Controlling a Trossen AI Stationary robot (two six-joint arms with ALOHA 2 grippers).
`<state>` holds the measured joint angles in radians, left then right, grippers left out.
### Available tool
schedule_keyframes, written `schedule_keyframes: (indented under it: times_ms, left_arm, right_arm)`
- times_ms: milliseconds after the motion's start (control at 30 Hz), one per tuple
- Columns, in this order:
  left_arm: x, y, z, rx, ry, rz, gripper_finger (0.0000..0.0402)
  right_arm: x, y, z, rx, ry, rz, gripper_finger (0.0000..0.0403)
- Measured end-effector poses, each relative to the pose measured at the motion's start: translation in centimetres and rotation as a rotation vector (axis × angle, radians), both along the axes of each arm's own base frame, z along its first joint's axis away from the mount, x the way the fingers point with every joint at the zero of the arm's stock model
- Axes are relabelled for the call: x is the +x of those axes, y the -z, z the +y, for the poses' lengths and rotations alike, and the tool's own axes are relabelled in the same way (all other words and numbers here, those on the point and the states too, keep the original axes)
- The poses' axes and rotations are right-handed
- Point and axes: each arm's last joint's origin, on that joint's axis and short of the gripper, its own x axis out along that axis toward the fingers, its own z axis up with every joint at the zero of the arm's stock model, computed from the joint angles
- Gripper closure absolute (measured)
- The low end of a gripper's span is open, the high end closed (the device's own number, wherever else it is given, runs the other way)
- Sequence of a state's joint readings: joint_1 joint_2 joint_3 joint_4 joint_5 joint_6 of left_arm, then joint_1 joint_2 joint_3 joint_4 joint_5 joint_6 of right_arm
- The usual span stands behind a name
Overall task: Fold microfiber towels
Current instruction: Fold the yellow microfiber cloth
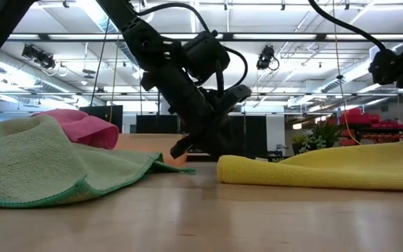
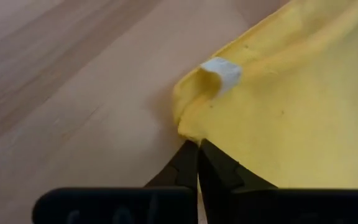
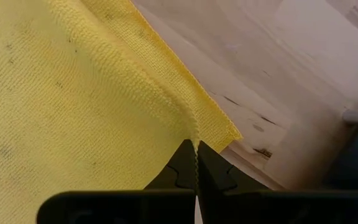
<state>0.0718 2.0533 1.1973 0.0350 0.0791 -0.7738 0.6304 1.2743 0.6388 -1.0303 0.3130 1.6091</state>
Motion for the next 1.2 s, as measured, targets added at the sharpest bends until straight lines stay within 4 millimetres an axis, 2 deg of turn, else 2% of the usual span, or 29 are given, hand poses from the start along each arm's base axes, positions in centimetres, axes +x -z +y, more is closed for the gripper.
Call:
schedule_keyframes:
  times_ms: [300,567,867,967,1200]
  left_arm:
    - [0.1,-2.7,0.1,0.036,0.029,-0.105,0.0392]
    - [0.3,-2.9,0.3,0.084,0.049,-0.132,0.0394]
    - [0.4,-3.0,1.0,0.183,0.062,-0.148,0.0394]
    - [0.3,-2.9,1.3,0.199,0.054,-0.141,0.0392]
    - [1.0,0.0,1.6,0.177,0.045,-0.134,0.0391]
  right_arm:
    - [-0.2,0.0,-0.1,-0.011,0.001,0.017,0.0400]
    - [-0.1,-0.1,0.0,0.008,0.005,0.027,0.0400]
    - [0.0,-2.3,0.1,-0.015,0.019,0.075,0.0400]
    - [0.1,-2.5,0.3,0.004,0.024,0.081,0.0400]
    - [0.1,-2.6,0.3,0.014,0.071,0.077,0.0400]
